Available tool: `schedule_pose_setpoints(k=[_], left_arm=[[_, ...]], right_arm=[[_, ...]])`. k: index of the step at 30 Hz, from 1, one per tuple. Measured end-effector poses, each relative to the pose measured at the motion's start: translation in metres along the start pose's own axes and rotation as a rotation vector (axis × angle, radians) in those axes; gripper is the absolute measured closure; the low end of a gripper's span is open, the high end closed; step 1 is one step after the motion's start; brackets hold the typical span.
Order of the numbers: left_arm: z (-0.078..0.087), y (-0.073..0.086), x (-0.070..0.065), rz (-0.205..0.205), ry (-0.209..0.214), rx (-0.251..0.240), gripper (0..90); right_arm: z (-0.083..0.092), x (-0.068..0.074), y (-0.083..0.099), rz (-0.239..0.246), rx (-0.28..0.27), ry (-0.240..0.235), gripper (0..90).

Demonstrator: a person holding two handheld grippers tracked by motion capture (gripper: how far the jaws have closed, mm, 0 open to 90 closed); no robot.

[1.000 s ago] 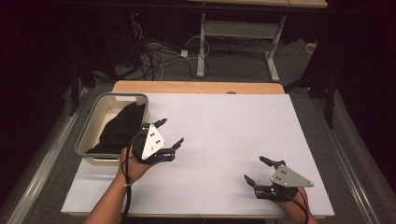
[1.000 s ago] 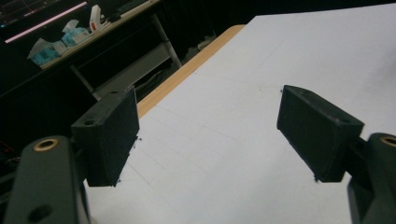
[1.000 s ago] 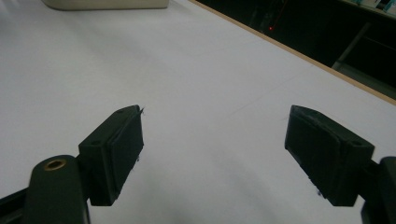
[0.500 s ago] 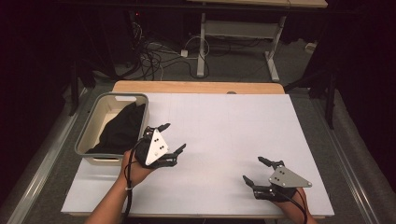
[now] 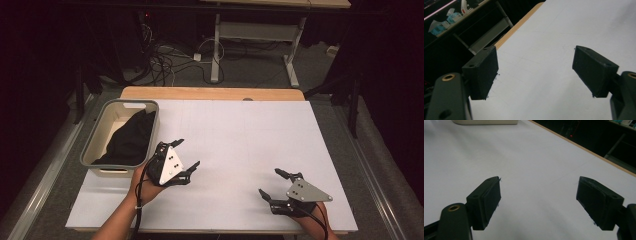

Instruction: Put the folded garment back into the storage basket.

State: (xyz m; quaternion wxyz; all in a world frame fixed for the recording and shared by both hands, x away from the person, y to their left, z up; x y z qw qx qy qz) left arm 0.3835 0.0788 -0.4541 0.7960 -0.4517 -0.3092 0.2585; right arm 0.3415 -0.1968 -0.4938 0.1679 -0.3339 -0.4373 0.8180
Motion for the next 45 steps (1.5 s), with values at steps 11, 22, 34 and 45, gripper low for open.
schedule_pose_setpoints(k=[11,22,34,45], left_arm=[[-0.001,0.013,-0.005,-0.010,0.005,0.024,20.2],[0.001,0.031,-0.014,-0.008,0.015,0.052,20.2],[0.002,0.054,-0.021,0.007,0.030,0.101,20.2],[0.009,0.072,-0.022,0.023,0.044,0.139,20.2]], right_arm=[[-0.001,0.003,0.000,0.007,0.002,-0.007,20.2],[-0.001,0.004,-0.001,0.009,0.001,-0.010,20.2],[0.000,0.004,0.000,0.009,0.001,-0.012,20.2],[-0.001,0.004,0.000,0.005,0.006,-0.011,20.2]])
Point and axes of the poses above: each handheld gripper's, and its own axes: z roughly backward along the jaws, y roughly out of its underside, x roughly to its left, the point moved 9 cm from there along -z, roughly forward along the jaws, and after that the axes turned 10 degrees about z, right-handed, at the moved point
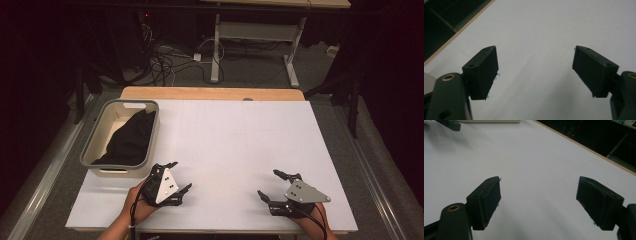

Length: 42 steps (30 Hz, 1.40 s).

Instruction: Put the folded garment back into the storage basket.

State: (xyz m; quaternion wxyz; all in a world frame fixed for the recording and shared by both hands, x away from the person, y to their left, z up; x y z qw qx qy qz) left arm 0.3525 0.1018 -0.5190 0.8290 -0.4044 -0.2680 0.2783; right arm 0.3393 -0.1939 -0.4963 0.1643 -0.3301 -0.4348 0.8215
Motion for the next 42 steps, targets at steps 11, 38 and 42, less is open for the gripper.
schedule_pose_setpoints(k=[11,38,42], left_arm=[[0.009,0.017,0.006,0.032,0.000,0.029,20.2],[0.020,0.030,0.007,0.074,-0.004,0.015,20.2],[0.020,0.030,0.008,0.074,-0.010,0.015,20.1]], right_arm=[[-0.002,0.000,0.002,-0.008,0.005,-0.007,20.2],[0.001,0.000,0.002,0.002,0.011,0.006,20.2],[0.001,0.000,0.002,0.000,0.012,0.005,20.2]])
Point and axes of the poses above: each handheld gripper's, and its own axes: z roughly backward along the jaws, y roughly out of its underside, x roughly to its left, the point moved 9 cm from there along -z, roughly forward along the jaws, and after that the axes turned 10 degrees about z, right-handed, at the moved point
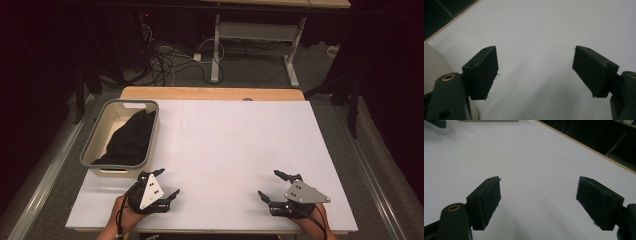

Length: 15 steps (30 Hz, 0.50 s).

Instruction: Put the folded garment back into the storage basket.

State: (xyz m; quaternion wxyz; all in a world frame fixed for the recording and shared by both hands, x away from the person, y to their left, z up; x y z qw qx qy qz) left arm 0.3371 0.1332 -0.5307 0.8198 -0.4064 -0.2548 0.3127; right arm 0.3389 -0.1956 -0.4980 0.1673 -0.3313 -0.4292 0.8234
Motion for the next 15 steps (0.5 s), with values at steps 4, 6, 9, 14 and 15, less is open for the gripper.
schedule_pose_setpoints(k=[4,6,9,14,15], left_arm=[[-0.0004,-0.0011,-0.0001,0.000,-0.009,-0.002,20.2],[-0.0007,-0.0014,-0.0004,0.003,-0.007,-0.002,20.2],[-0.0012,-0.0012,-0.0011,-0.003,-0.007,0.003,20.1],[-0.0017,-0.0003,-0.0016,0.004,-0.005,0.002,20.2],[-0.0016,0.0001,-0.0015,0.002,-0.007,0.005,20.2]], right_arm=[[0.0001,-0.0005,0.0003,0.000,-0.002,-0.001,20.2],[0.0003,-0.0009,0.0004,-0.002,-0.006,-0.004,20.2],[0.0002,-0.0015,0.0010,-0.003,-0.004,-0.004,20.2],[0.0003,-0.0017,0.0009,-0.002,-0.003,-0.003,20.2],[0.0004,-0.0019,0.0009,-0.003,-0.002,-0.002,20.2]])
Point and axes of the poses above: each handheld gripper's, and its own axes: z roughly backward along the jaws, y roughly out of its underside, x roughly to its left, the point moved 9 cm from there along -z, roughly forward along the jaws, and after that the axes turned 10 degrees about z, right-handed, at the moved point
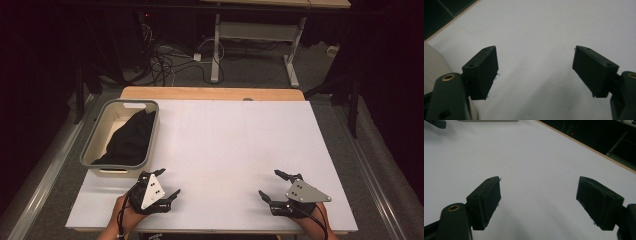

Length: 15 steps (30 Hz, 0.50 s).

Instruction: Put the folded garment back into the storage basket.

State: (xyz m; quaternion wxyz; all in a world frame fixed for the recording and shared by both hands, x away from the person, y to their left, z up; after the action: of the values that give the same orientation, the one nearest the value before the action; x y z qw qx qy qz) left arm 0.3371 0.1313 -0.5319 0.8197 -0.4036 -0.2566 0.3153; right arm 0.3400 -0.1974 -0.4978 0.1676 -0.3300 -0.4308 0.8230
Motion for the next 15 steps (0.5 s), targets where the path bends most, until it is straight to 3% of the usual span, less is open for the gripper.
schedule_pose_setpoints(k=[15], left_arm=[[-0.0001,-0.0008,0.0024,0.000,-0.007,0.004,20.1]], right_arm=[[0.0008,-0.0019,0.0015,-0.007,0.000,0.002,20.2]])
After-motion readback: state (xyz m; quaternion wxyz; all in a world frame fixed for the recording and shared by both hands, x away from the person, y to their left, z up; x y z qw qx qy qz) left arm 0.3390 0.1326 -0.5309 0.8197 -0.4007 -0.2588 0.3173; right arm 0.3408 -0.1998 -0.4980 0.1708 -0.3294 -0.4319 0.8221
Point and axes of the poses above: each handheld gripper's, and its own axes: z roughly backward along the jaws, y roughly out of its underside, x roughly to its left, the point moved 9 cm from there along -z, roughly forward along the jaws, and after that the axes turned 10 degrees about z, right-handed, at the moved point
